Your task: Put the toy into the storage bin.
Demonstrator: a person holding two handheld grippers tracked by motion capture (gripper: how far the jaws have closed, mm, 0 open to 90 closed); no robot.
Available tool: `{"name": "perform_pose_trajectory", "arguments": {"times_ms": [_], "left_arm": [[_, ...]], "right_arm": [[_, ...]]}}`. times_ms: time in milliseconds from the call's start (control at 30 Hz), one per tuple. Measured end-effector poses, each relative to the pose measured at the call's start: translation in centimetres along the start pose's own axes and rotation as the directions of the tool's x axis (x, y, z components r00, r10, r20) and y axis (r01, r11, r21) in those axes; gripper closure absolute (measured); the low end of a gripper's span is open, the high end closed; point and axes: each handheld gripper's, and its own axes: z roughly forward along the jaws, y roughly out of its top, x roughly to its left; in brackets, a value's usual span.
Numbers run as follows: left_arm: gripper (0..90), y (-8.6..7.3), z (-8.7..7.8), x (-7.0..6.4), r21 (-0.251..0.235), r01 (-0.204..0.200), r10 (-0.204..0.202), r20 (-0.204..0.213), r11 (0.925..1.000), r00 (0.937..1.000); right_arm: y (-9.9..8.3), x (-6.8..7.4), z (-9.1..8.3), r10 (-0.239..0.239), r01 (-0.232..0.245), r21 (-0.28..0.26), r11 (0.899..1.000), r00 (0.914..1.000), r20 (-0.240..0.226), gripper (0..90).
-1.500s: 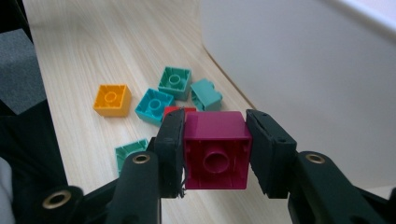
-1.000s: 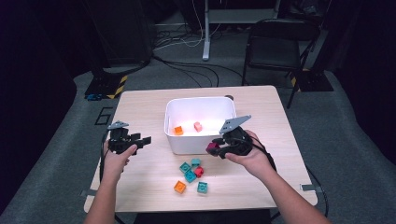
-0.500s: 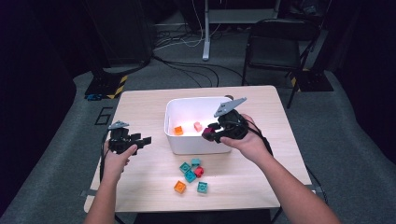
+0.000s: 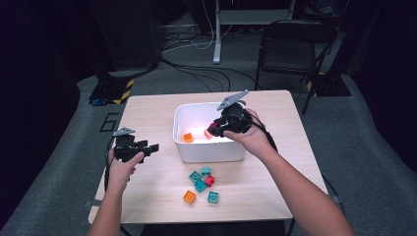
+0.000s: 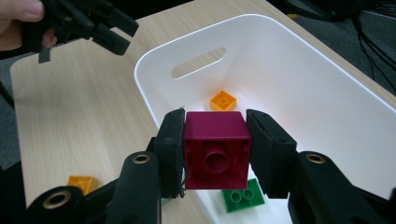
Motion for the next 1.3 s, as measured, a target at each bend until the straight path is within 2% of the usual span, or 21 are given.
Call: {"name": "perform_pose_trajectory", "arguments": {"times_ms": [100, 333, 467, 700, 800, 1000, 1300], "left_arm": [[36.9, 0.0, 0.0, 0.0, -0.004, 0.004, -0.004, 0.001, 1.0, 1.0], [36.9, 0.0, 0.0, 0.0, 0.001, -0.001, 0.001, 0.002, 1.0, 1.0], [36.9, 0.0, 0.0, 0.1, -0.001, 0.001, -0.001, 0.003, 1.0, 1.0], [36.9, 0.0, -0.1, 0.1, -0.003, 0.004, -0.004, 0.004, 1.0, 1.0], [36.9, 0.0, -0.1, 0.1, -0.002, 0.005, -0.005, 0.005, 1.0, 1.0], [36.9, 0.0, -0.2, 0.2, -0.006, 0.009, -0.009, 0.005, 0.9999, 0.9999], [36.9, 0.0, -0.2, 0.1, -0.008, 0.005, -0.005, 0.005, 1.0, 1.0]], "right_arm": [[0.5, -0.5, 0.7, 0.018, -0.018, 0.008, 1.0, 0.9998, 0.006, 58.4], [1.3, -1.9, 2.6, 0.019, -0.02, 0.035, 0.999, 0.9997, 0.017, 58.4], [1.7, -2.4, 3.4, 0.041, -0.042, 0.027, 0.999, 0.999, 0.019, 58.4], [2.2, -3.2, 4.9, 0.039, -0.04, 0.048, 0.998, 0.9989, 0.026, 58.4], [2.3, -3.5, 5.7, 0.049, -0.051, 0.06, 0.997, 0.9984, 0.026, 58.4], [2.1, -4.3, 7.5, 0.04, -0.042, 0.068, 0.997, 0.9987, 0.032, 58.3], [1.9, -5.1, 8.6, 0.073, -0.077, 0.091, 0.993, 0.9964, 0.044, 57.8]]}}
